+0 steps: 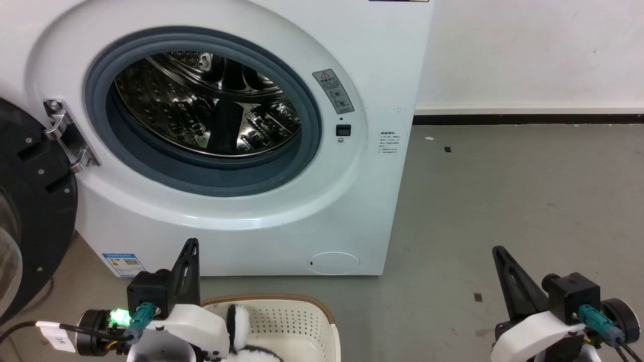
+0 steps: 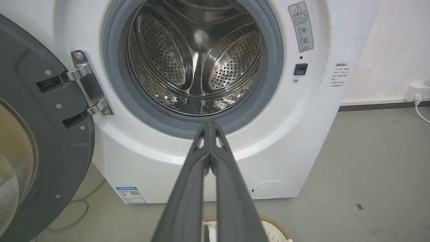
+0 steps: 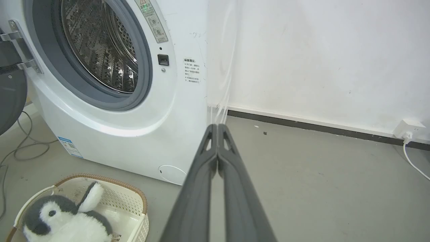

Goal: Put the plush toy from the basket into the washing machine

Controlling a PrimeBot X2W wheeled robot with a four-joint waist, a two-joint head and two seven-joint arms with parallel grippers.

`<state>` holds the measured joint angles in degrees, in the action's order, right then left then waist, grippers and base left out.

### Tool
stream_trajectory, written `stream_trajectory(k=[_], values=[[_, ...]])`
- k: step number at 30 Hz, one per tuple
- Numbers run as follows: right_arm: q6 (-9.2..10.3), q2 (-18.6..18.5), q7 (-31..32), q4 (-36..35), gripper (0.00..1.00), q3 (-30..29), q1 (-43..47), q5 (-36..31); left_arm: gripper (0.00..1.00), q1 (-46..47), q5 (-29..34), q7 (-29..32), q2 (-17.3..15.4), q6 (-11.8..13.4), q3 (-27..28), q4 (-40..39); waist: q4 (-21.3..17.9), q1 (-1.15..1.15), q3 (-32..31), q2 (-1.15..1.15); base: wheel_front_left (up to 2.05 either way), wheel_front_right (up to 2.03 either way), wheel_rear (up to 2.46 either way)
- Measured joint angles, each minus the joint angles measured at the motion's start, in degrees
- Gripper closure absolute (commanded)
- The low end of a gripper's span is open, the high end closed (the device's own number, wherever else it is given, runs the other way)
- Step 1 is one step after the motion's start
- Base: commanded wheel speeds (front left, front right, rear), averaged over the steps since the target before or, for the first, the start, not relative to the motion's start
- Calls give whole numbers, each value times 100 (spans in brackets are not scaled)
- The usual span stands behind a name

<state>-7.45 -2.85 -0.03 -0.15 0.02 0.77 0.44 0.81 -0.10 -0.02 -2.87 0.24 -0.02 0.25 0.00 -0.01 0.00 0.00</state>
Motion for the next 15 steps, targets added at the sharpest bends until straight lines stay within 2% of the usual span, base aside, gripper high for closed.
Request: stream_trajectory(k=[15], values=[[0, 0, 0, 0, 100, -1, 0, 0, 100, 0, 0, 0, 0, 0, -2, 0, 0, 0, 0, 0, 0, 0, 0]])
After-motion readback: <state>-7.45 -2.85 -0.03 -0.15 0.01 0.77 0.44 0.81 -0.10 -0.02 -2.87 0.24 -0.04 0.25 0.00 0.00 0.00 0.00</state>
